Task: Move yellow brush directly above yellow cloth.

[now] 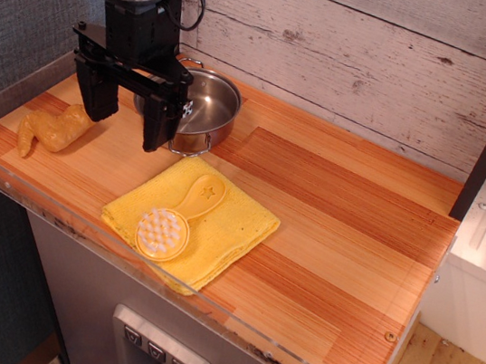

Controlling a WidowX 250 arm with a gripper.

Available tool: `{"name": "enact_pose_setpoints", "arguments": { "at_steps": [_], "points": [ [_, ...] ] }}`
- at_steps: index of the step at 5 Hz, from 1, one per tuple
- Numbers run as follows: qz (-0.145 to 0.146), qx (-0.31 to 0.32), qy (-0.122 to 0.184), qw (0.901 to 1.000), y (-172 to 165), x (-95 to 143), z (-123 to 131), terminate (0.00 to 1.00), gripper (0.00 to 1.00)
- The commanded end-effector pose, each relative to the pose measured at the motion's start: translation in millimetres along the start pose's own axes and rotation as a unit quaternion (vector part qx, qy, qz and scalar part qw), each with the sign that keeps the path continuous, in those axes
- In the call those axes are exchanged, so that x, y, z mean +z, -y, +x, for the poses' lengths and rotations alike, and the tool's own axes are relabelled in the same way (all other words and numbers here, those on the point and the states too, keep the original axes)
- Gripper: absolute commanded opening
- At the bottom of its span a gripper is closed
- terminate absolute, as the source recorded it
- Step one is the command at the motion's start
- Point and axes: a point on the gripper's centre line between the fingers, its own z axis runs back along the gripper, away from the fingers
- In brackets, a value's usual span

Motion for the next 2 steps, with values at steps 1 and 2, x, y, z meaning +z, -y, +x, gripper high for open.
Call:
{"name": "enact_pose_setpoints", "arguments": {
  "at_steps": [1, 2],
  "points": [
    [0.0, 0.0, 0.0, 1.0, 0, 0, 0, 0.0, 1.0],
    [0.028, -0.038, 0.075, 0.9961, 22, 4, -12, 0.0, 1.0]
  ]
}}
